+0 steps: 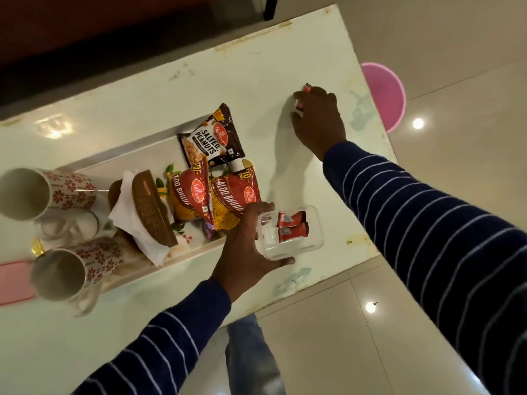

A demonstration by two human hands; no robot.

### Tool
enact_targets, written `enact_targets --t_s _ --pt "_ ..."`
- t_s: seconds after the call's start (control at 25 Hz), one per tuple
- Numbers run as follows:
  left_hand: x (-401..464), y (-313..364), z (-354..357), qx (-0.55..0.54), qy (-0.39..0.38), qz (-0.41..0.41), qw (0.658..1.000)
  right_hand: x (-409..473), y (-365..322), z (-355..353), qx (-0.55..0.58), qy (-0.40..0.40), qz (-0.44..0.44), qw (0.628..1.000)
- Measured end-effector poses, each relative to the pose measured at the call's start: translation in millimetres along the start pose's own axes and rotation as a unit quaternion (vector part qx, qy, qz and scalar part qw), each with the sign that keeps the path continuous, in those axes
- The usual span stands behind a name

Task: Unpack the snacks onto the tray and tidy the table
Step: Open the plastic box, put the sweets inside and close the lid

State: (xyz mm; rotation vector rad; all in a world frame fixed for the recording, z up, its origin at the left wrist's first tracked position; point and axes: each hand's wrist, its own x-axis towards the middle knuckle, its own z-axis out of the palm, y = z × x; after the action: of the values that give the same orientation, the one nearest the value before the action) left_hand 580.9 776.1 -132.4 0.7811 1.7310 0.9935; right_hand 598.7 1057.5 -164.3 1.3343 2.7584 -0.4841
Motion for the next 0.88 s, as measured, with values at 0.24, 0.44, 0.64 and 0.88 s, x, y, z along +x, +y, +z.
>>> enact_targets --t_s 0.24,0.44,0.64,0.88 --pt "-10 1 -9 0.001 0.014 0.006 1.0 -32 5 -27 0.081 0.042 0.039 0.995" --pt "-20 12 -23 0.012 0.019 0.013 1.0 -126 -33 -82 0.285 0.11 -0.028 0.952" --pt "-38 10 -36 0.057 0.028 0.035 0.997 -236 -69 -74 0.272 0.024 -0.127 0.954" --pt "-64 -6 -56 0.017 0.034 0.027 0.999 -267 -104 -46 0.254 -0.041 -0.157 0.954"
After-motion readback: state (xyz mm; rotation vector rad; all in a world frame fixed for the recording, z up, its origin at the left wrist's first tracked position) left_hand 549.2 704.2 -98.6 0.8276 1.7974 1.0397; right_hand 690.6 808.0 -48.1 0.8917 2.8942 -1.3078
